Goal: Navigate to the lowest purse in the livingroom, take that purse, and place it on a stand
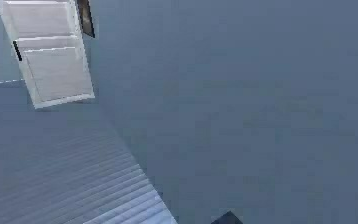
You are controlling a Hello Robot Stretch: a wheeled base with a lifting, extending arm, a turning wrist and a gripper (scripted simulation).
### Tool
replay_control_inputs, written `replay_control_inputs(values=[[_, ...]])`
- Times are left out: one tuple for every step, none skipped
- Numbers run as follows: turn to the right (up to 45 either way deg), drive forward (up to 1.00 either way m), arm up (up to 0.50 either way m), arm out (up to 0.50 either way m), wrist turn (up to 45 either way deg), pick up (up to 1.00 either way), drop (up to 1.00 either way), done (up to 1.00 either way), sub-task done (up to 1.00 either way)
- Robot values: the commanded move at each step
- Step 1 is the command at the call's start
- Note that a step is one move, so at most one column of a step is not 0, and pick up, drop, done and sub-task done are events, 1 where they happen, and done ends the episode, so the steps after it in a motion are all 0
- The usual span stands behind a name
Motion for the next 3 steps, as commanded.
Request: replay_control_inputs(values=[[-15.0, 0.0, 0.0, 0.0, 0.0, 0.0, 0.0, 0.0, 0.0], [0.0, 0.0, 0.0, 0.08, 0.0, 0.0, 0.0, 0.0, 0.0], [0.0, 0.0, 0.0, 0.0, 45.0, 0.0, 0.0, 0.0, 0.0]])
